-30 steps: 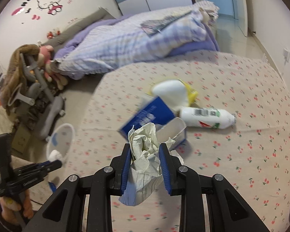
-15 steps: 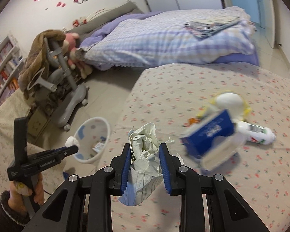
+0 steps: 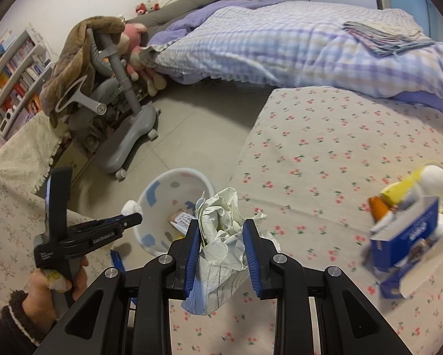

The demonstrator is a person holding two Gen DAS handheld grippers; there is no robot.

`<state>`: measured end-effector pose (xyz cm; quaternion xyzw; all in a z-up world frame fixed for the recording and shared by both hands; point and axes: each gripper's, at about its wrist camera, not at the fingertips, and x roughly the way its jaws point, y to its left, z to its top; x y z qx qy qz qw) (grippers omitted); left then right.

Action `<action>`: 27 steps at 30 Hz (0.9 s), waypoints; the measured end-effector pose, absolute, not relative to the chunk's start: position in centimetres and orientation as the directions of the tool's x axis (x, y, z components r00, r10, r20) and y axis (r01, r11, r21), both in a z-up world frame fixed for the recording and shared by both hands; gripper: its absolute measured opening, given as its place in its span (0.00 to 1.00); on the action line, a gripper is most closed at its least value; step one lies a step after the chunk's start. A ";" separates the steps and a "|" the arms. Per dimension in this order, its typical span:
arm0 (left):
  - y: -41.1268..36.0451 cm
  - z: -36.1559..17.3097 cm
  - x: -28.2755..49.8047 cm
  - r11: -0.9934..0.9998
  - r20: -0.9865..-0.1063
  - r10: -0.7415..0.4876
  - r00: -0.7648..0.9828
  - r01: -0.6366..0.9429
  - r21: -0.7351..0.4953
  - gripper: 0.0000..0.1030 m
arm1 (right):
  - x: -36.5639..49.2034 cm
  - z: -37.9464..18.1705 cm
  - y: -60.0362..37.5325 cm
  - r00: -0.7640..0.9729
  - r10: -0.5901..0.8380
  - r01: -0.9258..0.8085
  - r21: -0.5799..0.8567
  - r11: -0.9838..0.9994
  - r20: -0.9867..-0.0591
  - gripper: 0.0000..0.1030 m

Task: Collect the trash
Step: 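Carry the tissue over the wastebasket and open the left tool while the right tool carries tissues, then lower the crumpled tissues into the wastebasket and open the right tool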

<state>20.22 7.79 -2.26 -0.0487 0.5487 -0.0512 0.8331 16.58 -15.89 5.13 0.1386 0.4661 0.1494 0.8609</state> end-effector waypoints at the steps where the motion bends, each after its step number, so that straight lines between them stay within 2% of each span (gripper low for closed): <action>1: 8.0 -2.5 20.4 0.990 -0.907 -0.141 0.396 0.032 -0.140 0.19 | 16.9 4.9 -15.5 0.515 0.389 -0.131 0.378 0.916 -0.764 0.29; 2: 8.2 -2.6 20.6 0.988 -0.901 -0.150 0.406 0.035 -0.149 0.19 | 17.2 4.7 -15.2 0.508 0.392 -0.134 0.379 0.916 -0.767 0.29; 4: 8.5 -2.7 20.8 0.987 -0.892 -0.155 0.424 0.028 -0.159 0.29 | 17.7 4.2 -14.7 0.497 0.395 -0.136 0.381 0.915 -0.773 0.29; 6: 9.0 -2.7 21.1 0.981 -0.890 -0.185 0.418 0.016 -0.196 0.60 | 18.2 3.7 -14.2 0.486 0.398 -0.135 0.383 0.914 -0.778 0.29; 8: 9.4 -2.7 21.1 0.979 -0.889 -0.185 0.420 -0.002 -0.204 0.75 | 18.6 3.4 -14.0 0.480 0.398 -0.131 0.385 0.914 -0.782 0.29; 16: 10.8 -3.0 20.0 0.992 -0.928 -0.073 0.366 -0.066 -0.105 0.85 | 19.6 2.9 -13.1 0.461 0.422 -0.134 0.409 0.903 -0.781 0.29; 19: 11.3 -2.5 19.1 0.995 -0.927 -0.033 0.374 -0.075 -0.066 0.87 | 20.1 2.9 -11.9 0.451 0.440 -0.158 0.416 0.895 -0.776 0.29; 22: 11.8 -1.8 18.2 0.997 -0.921 0.011 0.389 -0.072 -0.019 0.92 | 20.7 2.5 -10.7 0.437 0.452 -0.170 0.422 0.890 -0.778 0.29; 27: 13.2 -0.9 17.1 0.991 -0.915 -0.028 0.403 -0.106 -0.077 0.95 | 21.8 1.5 -8.8 0.412 0.465 -0.183 0.429 0.885 -0.784 0.30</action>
